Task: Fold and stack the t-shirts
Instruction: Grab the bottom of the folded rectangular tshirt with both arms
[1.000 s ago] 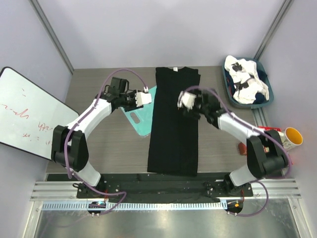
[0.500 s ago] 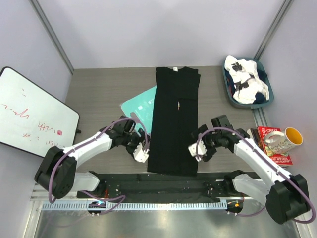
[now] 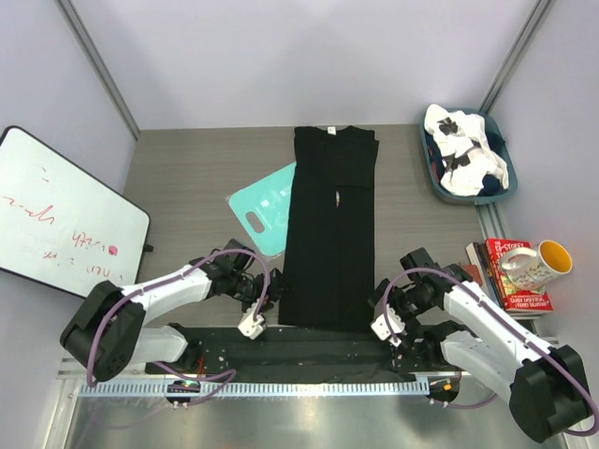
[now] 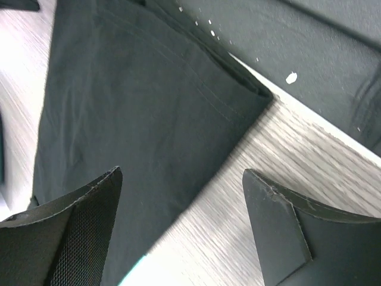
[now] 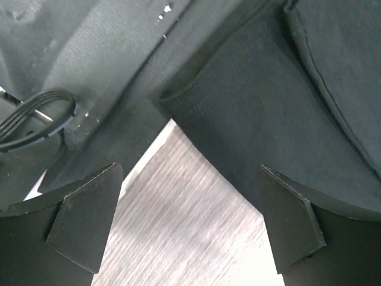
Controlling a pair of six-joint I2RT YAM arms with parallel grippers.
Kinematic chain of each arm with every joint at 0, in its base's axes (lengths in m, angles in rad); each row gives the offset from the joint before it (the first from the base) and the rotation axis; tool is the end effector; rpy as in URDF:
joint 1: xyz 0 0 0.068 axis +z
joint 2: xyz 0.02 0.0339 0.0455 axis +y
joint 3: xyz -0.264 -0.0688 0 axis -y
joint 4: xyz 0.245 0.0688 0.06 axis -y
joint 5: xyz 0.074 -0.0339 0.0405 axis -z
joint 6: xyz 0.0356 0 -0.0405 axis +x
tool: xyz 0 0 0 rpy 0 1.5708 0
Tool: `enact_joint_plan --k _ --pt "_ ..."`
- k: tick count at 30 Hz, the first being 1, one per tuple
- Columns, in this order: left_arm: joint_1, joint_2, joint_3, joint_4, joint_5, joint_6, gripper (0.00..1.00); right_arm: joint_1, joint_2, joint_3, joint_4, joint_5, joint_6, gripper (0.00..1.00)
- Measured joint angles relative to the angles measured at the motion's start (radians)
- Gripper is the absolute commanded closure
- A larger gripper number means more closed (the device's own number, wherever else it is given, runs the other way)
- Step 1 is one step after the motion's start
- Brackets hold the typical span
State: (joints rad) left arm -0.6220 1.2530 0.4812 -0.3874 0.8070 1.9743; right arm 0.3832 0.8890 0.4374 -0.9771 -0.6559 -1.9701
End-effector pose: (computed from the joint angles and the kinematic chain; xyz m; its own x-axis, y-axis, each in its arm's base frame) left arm 0.1430 -0.1342 0.1460 0.8791 0.1525 -0.4517 0.4346 -0.6457 0.6278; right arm 0.0983 0.0630 0.1644 0.7037 -0.5036 -0.5012 -0.6996 -0.6142 -0.3652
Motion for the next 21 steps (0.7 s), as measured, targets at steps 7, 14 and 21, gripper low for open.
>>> enact_joint_plan --k 7,14,21 --pt "-0.013 0.031 -0.006 0.024 0.066 0.020 0.19 0.043 -0.030 -0.057 0.024 -0.024 -0.010 0.08" --pt "-0.020 0.026 -0.018 -0.022 0.110 0.025 0.22 0.105 -0.069 -0.140 0.138 -0.039 -0.014 0.10" --pt "-0.021 0.004 0.000 -0.237 0.113 0.023 0.25 0.192 -0.026 -0.144 0.233 -0.037 0.052 0.12"
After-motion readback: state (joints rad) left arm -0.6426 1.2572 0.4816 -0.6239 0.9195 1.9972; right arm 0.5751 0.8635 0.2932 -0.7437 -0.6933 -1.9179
